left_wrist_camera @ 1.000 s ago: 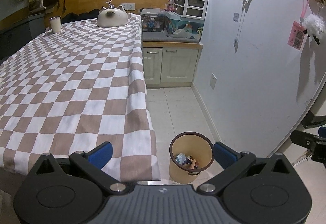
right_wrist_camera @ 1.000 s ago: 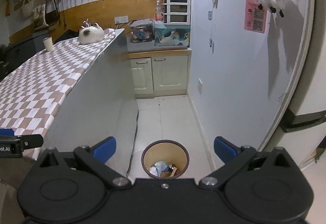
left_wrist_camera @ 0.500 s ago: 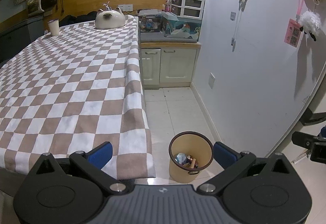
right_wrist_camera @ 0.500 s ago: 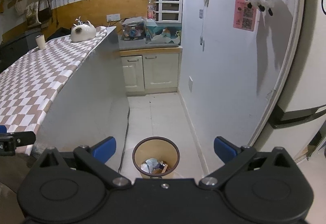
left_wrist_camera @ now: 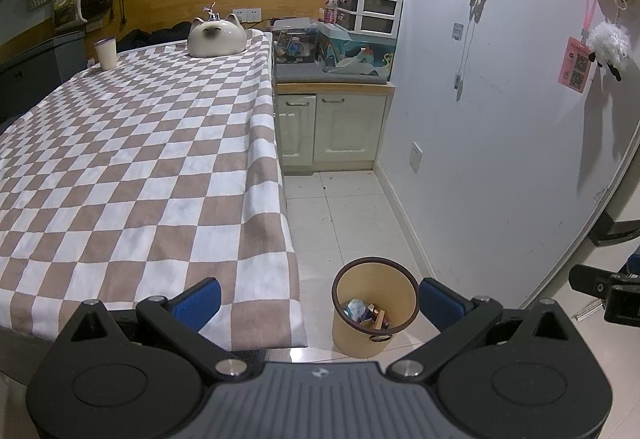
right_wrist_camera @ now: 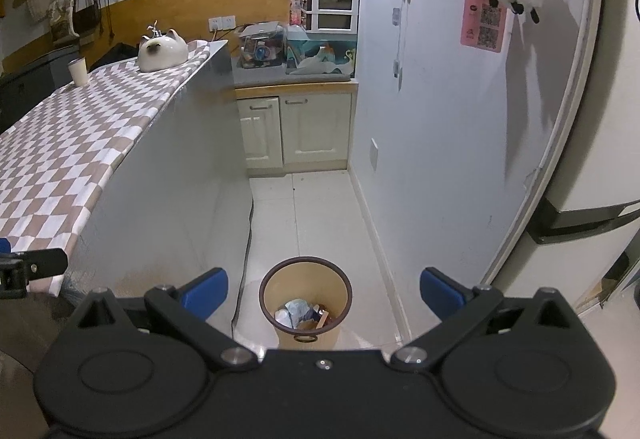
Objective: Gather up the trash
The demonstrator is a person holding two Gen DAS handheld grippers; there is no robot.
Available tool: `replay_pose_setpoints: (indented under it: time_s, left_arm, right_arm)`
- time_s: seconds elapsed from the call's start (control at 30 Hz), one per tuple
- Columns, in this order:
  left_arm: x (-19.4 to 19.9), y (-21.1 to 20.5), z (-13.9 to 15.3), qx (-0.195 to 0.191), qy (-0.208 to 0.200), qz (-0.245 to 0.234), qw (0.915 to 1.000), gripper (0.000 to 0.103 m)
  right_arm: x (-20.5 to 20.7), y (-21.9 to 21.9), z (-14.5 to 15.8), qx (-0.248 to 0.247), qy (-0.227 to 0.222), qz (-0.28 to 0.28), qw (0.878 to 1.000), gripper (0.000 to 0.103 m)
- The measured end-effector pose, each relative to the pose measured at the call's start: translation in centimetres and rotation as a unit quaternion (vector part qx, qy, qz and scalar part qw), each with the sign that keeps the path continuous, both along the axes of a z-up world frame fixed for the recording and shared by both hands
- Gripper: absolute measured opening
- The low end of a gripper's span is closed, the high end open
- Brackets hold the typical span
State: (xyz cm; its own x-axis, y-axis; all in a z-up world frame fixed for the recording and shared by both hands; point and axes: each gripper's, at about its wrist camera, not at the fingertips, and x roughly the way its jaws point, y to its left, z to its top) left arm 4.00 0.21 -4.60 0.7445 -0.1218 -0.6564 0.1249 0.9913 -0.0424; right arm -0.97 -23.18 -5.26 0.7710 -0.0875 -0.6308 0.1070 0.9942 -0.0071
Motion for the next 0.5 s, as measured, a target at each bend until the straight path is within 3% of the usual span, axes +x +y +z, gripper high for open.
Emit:
replay_pose_setpoints:
  time_s: [0.5]
  left_arm:
    - [-0.01,-0.03,0.02,0.001,0.0,0.0,1.0,0.103]
  right_arm:
    - [0.09,-0.01,-0.28,0.003,0.003,0.002,1.0,0.103]
